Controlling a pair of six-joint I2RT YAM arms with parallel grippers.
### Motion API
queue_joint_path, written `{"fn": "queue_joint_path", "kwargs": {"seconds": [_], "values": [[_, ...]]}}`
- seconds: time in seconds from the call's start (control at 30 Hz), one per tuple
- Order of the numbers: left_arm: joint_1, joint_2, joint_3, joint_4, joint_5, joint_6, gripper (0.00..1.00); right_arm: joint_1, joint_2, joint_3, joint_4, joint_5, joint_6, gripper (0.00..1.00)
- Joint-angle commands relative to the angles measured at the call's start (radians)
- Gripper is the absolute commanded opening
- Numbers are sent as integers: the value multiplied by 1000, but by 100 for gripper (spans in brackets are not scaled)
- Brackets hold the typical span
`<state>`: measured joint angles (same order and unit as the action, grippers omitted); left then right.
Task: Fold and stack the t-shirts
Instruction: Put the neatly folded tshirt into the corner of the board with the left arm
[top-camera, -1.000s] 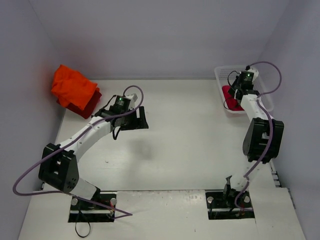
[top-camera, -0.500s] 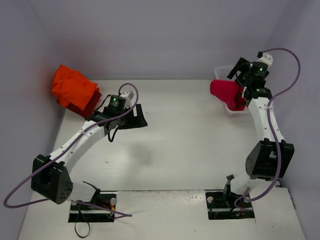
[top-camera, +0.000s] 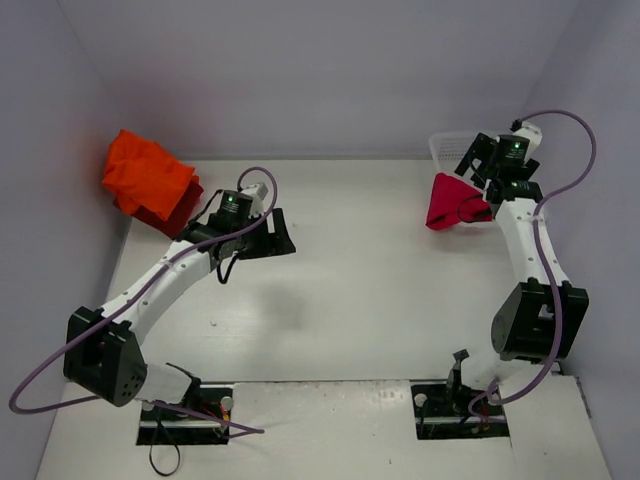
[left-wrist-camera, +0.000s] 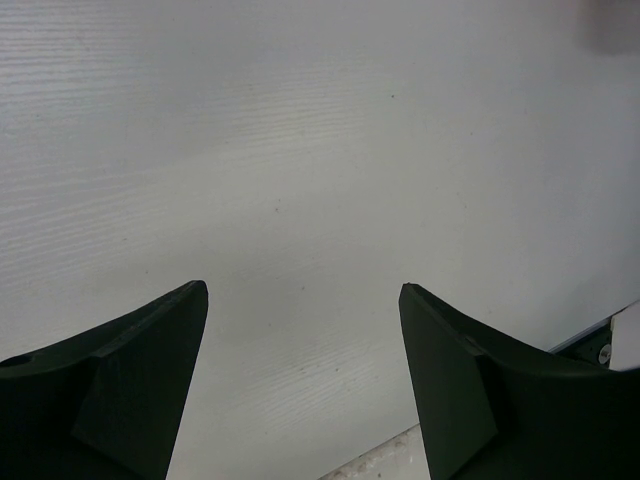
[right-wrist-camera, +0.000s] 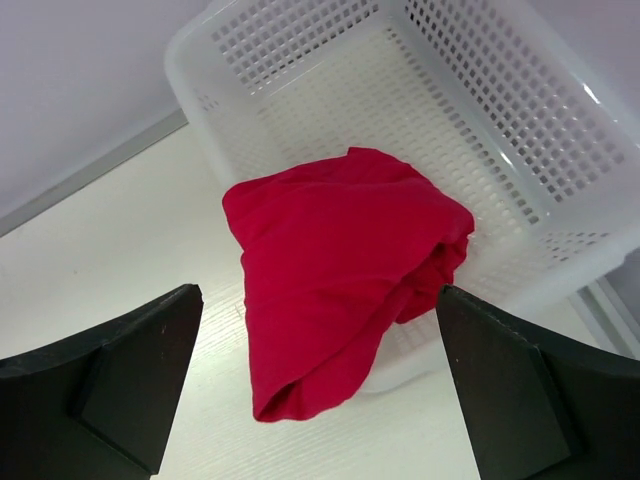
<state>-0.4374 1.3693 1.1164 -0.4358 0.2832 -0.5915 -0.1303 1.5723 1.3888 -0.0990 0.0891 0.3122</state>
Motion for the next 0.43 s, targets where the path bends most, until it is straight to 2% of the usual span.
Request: {"fn": "queue_joint_path", "kwargs": {"seconds": [0.0, 0.13, 0.4], "values": [[6, -9, 16, 60, 14, -24, 72, -3, -81, 30, -19, 58, 7, 100], [6, -29, 10, 60, 8, -28, 72, 15, -142, 33, -34, 46, 21, 100], [6, -39, 25, 54, 7, -36, 72, 57, -230, 38, -93, 141, -18, 100]]}}
